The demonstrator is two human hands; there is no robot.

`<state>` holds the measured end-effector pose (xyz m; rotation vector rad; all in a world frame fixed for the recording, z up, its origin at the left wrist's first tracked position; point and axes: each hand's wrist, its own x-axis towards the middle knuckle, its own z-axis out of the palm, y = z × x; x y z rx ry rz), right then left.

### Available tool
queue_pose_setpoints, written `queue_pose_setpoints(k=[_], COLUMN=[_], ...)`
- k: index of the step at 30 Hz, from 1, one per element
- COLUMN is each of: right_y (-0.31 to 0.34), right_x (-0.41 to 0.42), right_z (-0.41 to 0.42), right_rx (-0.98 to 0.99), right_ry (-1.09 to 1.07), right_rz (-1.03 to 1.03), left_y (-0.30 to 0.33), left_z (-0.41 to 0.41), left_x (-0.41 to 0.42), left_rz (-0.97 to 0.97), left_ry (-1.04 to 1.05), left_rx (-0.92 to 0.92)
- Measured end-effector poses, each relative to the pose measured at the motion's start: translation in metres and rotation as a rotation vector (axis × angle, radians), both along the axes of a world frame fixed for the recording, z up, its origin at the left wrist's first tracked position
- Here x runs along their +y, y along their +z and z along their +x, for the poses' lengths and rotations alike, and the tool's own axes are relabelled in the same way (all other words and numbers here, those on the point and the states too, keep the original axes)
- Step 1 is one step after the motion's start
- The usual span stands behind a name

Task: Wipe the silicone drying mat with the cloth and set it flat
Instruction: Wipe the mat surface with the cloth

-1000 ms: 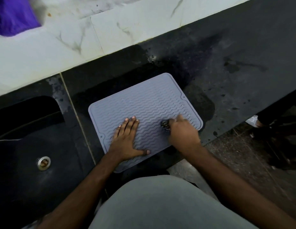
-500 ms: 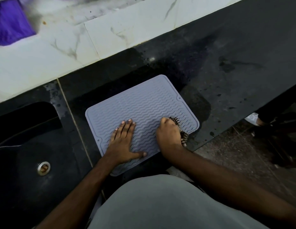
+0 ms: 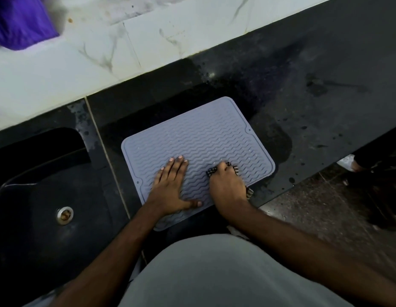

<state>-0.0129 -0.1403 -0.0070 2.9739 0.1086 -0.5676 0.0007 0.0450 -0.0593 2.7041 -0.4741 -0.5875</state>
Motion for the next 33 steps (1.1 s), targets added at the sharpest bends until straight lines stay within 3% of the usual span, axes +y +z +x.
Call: queue_pose_setpoints(k=[8, 13, 16, 18, 19, 21, 24, 29, 33], right_y=[0.0, 0.019, 0.042, 0.051, 0.049, 0.036, 0.019, 0.013, 0.017], right_x=[0.007, -0.025, -0.037, -0.036, -0.039, -0.049, -0.062, -0.056, -0.051], right_z=[0.004, 0.02, 0.01, 0.004, 0.003, 0.004, 0.002, -0.008, -0.005], right_rx=[-0.007, 0.04, 0.043, 0.136, 0.121, -0.026, -0.102, -0.224, -0.22], right_ry=[0.059, -0.101, -0.136, -0.3, -0.343, -0.349, -0.326, -0.461, -0.492], right_rz=[0.005, 0.386, 0.795, 1.174, 1.262, 1.17, 0.922, 0.892, 0.885], left_y=[-0.005, 0.001, 0.02, 0.033, 0.039, 0.043, 0.045, 0.053, 0.051], left_z=[0.001, 0.003, -0.002, -0.007, -0.009, -0.008, -0.001, 0.001, 0.006], left_x=[0.002, 0.001, -0.017, -0.032, -0.037, -0.042, -0.044, -0.06, -0.059], left_rz=[-0.035, -0.119, -0.587, -0.976, -1.092, -1.154, -1.018, -1.066, -1.195], left_ry=[0.001, 0.021, 0.162, 0.31, 0.38, 0.454, 0.446, 0.618, 0.801], left_rx=[-0.017, 0.019, 0.127, 0.247, 0.286, 0.296, 0.272, 0.429, 0.7])
